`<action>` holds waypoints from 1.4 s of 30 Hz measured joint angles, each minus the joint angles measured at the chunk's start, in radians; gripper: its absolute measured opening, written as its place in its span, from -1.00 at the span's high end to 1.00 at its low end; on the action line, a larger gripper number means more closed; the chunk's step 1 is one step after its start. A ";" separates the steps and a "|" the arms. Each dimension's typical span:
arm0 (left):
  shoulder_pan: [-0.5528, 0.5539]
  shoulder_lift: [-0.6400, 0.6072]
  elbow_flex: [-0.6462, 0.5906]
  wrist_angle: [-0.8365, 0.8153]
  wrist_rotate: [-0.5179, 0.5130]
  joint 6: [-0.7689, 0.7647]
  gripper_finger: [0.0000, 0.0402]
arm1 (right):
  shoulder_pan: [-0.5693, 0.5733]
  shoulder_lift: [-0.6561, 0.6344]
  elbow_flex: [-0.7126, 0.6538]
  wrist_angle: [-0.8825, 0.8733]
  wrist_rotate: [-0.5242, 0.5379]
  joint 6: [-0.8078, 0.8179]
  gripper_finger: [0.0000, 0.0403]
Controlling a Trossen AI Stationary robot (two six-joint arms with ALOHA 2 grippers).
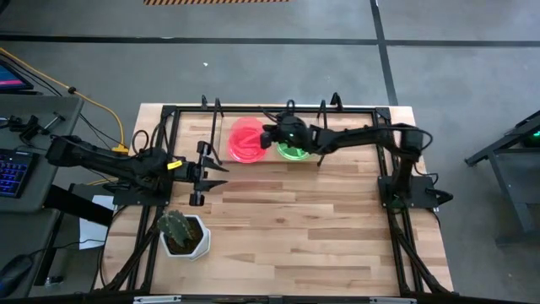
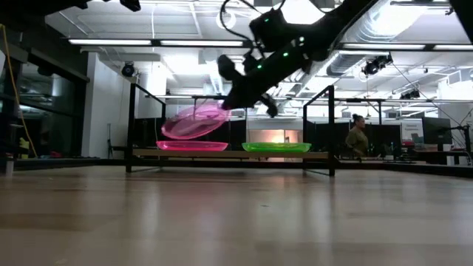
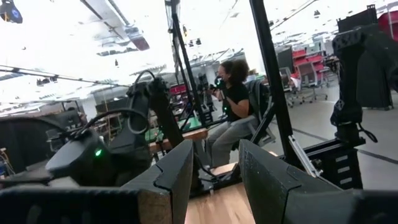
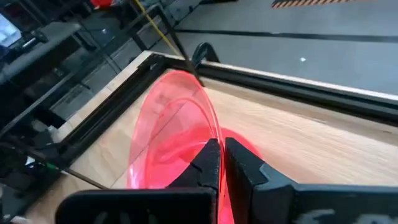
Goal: Place and stack plates onto a shelf
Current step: Stack the pink plate on top of the other pink plate on the shelf, then return to Home Position
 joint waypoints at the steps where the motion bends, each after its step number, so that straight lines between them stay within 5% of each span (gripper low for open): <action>1: 0.000 0.000 0.000 0.001 0.000 0.000 0.40 | -0.004 0.019 0.020 0.000 -0.014 0.000 1.00; 24: 0.000 0.000 0.000 -0.014 0.000 -0.010 0.40 | -0.009 0.063 0.080 -0.087 -0.085 -0.033 0.96; 42: 0.001 0.000 0.000 -0.033 0.000 -0.011 0.40 | -0.023 -0.035 0.078 -0.210 -0.155 -0.256 0.12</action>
